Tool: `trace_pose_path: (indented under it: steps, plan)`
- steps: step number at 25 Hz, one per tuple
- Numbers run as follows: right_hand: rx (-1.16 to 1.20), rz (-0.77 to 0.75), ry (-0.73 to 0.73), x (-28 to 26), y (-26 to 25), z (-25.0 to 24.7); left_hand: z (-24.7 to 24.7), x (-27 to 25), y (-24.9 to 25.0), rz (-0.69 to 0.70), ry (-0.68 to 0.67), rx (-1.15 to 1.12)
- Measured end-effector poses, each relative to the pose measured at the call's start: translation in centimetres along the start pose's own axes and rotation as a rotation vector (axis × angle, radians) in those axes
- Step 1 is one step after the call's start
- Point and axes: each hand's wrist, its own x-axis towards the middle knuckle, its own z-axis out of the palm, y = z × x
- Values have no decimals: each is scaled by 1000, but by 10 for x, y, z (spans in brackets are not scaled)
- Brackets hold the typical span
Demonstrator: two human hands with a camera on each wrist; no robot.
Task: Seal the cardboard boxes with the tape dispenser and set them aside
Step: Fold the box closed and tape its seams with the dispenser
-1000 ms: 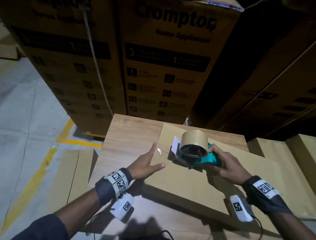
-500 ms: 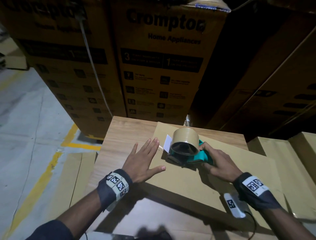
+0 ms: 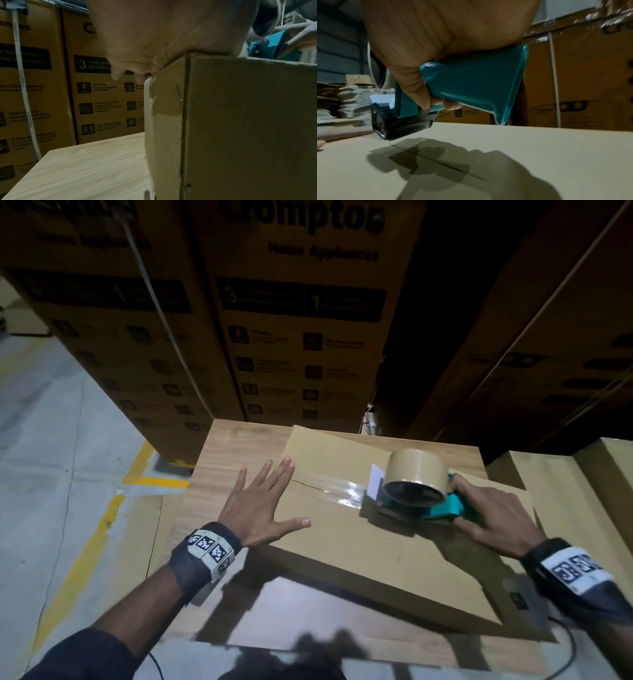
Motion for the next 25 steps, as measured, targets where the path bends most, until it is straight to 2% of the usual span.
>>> trace_pose_path:
  steps: [3, 5, 12, 16, 23, 25]
  plan:
    - [6, 67, 55, -36, 30, -20, 2, 1, 1, -7, -3, 17]
    - [49, 48, 90, -47, 35, -24, 2, 1, 4, -18, 4, 21]
    - [152, 140, 52, -54, 45, -12, -3, 3, 32, -128, 20, 25]
    - [116, 95, 69, -54, 48, -16, 0, 7, 46, -161, 20, 45]
    - [42, 52, 62, -51, 47, -16, 14, 13, 96, -32, -11, -28]
    - [41, 36, 65, -51, 45, -15, 15, 14, 96, 10, -6, -47]
